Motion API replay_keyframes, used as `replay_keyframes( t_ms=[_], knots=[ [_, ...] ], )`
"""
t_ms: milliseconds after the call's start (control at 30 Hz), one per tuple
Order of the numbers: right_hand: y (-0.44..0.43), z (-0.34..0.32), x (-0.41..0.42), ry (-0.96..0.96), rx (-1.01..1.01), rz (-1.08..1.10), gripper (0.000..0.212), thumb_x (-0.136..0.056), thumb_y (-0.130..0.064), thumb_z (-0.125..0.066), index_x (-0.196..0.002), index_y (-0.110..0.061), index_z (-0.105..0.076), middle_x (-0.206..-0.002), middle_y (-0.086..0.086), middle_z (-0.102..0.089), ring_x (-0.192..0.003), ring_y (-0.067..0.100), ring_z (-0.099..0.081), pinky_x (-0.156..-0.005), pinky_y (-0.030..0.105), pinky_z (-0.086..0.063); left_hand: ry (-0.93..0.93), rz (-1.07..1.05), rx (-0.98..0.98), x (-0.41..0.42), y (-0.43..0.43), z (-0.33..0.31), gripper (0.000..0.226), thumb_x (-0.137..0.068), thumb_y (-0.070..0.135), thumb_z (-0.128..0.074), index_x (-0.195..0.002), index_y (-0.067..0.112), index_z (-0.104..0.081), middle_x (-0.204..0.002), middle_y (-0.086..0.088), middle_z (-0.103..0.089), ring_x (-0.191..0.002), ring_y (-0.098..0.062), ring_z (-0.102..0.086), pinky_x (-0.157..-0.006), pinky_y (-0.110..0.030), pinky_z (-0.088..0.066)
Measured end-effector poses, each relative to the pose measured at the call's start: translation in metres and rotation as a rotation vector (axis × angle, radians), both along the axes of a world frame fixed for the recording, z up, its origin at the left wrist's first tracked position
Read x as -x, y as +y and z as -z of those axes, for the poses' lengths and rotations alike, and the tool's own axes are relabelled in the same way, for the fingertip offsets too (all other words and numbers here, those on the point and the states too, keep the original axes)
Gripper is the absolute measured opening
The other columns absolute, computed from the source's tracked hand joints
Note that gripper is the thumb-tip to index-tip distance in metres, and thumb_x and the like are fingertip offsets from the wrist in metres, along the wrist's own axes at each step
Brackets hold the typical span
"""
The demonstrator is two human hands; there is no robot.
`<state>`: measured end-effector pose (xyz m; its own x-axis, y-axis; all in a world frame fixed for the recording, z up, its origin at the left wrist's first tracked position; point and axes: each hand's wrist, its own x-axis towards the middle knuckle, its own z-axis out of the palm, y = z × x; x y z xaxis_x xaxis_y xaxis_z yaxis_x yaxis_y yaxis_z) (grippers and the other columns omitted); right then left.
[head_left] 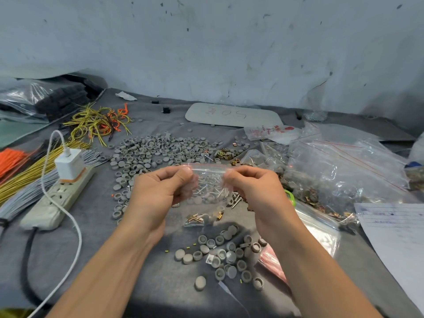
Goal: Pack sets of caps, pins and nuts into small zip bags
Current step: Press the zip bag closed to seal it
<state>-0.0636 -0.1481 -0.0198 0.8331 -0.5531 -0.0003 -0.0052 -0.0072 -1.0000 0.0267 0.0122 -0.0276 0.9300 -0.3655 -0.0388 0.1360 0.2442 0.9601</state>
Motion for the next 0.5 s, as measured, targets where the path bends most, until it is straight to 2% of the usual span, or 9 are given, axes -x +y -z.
replay_keyframes(
  t_ms=[67, 167, 267, 333, 433, 500],
  knots=[
    [0.0011, 0.0002, 0.0003, 0.000, -0.018, 0.005, 0.017, -0.090, -0.015, -0.076, -0.075, -0.008, -0.078, -0.088, 0.020, -0.075, -0.078, 0.016, -0.064, -0.093, 0.042, -0.051, 0.017, -0.011, -0.010, -0.0013, 0.0004, 0.0006, 0.017, -0.076, 0.021, -0.077, -0.089, 0.010, -0.077, -0.084, -0.011, -0.079, -0.071, -0.015, -0.076, -0.064, -0.023, -0.062],
    [0.0019, -0.0001, 0.0003, -0.021, -0.047, 0.011, 0.021, -0.091, -0.014, -0.077, -0.072, -0.005, -0.076, -0.086, 0.021, -0.074, -0.081, 0.015, -0.066, -0.097, 0.043, -0.049, 0.005, -0.038, -0.041, -0.0024, 0.0005, 0.0001, 0.004, -0.086, 0.013, -0.074, -0.087, 0.010, -0.077, -0.078, -0.009, -0.078, -0.066, -0.015, -0.074, -0.064, -0.023, -0.062],
    [0.0014, 0.0010, -0.0011, -0.051, -0.071, 0.030, 0.021, -0.090, -0.013, -0.079, -0.069, -0.012, -0.080, -0.073, 0.012, -0.075, -0.082, 0.013, -0.071, -0.096, 0.040, -0.050, -0.016, -0.074, -0.062, -0.0023, -0.0005, -0.0004, 0.004, -0.088, 0.012, -0.074, -0.084, 0.010, -0.076, -0.074, -0.007, -0.077, -0.063, -0.014, -0.074, -0.065, -0.027, -0.060],
    [0.0000, 0.0018, -0.0020, -0.062, -0.068, 0.042, 0.025, -0.089, -0.014, -0.079, -0.065, -0.018, -0.081, -0.072, 0.010, -0.076, -0.080, 0.014, -0.071, -0.089, 0.032, -0.050, -0.024, -0.097, -0.075, -0.0014, -0.0015, -0.0003, 0.005, -0.088, 0.012, -0.075, -0.083, 0.010, -0.076, -0.071, -0.005, -0.076, -0.060, -0.014, -0.072, -0.067, -0.031, -0.059],
    [-0.0017, 0.0032, -0.0026, -0.040, -0.031, 0.070, 0.025, -0.090, -0.020, -0.079, -0.065, -0.018, -0.080, -0.078, 0.017, -0.076, -0.086, 0.027, -0.072, -0.087, 0.029, -0.049, -0.034, -0.112, -0.066, -0.0008, -0.0023, 0.0003, 0.008, -0.090, 0.009, -0.073, -0.082, 0.007, -0.075, -0.067, -0.006, -0.074, -0.055, -0.012, -0.069, -0.056, -0.024, -0.059],
    [-0.0014, 0.0041, -0.0026, -0.038, -0.022, 0.082, 0.027, -0.091, -0.021, -0.079, -0.063, -0.018, -0.079, -0.075, 0.017, -0.075, -0.086, 0.025, -0.073, -0.087, 0.029, -0.047, -0.045, -0.120, -0.069, -0.0004, -0.0033, 0.0001, 0.009, -0.090, 0.008, -0.073, -0.082, 0.005, -0.074, -0.067, -0.006, -0.074, -0.052, -0.011, -0.066, -0.053, -0.021, -0.056]
  ],
)
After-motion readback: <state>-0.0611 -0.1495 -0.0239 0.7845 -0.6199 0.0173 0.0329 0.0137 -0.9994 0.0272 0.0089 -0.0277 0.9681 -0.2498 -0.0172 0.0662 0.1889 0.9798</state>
